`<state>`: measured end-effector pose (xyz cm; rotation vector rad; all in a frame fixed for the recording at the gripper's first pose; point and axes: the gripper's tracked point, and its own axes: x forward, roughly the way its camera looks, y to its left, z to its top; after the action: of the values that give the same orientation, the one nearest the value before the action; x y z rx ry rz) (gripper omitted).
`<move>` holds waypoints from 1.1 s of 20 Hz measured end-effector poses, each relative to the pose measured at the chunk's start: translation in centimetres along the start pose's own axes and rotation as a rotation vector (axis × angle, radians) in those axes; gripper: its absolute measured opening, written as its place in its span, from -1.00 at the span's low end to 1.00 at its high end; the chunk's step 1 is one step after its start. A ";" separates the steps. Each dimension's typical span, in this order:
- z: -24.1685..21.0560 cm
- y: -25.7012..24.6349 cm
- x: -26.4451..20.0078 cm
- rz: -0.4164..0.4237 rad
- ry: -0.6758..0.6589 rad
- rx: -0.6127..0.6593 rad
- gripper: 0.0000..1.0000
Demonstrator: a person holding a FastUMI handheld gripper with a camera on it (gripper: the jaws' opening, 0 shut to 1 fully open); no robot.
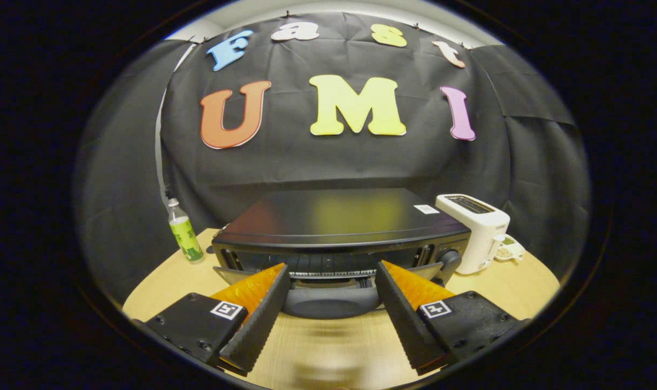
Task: Open the toaster oven, put the food inside, and close the toaster oven door.
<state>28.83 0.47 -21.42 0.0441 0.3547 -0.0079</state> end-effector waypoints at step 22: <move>-11.8 -1.1 -6.9 -0.026 0.379 0.010 1.00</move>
<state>18.28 -0.11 -30.16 0.0511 0.7346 -0.0270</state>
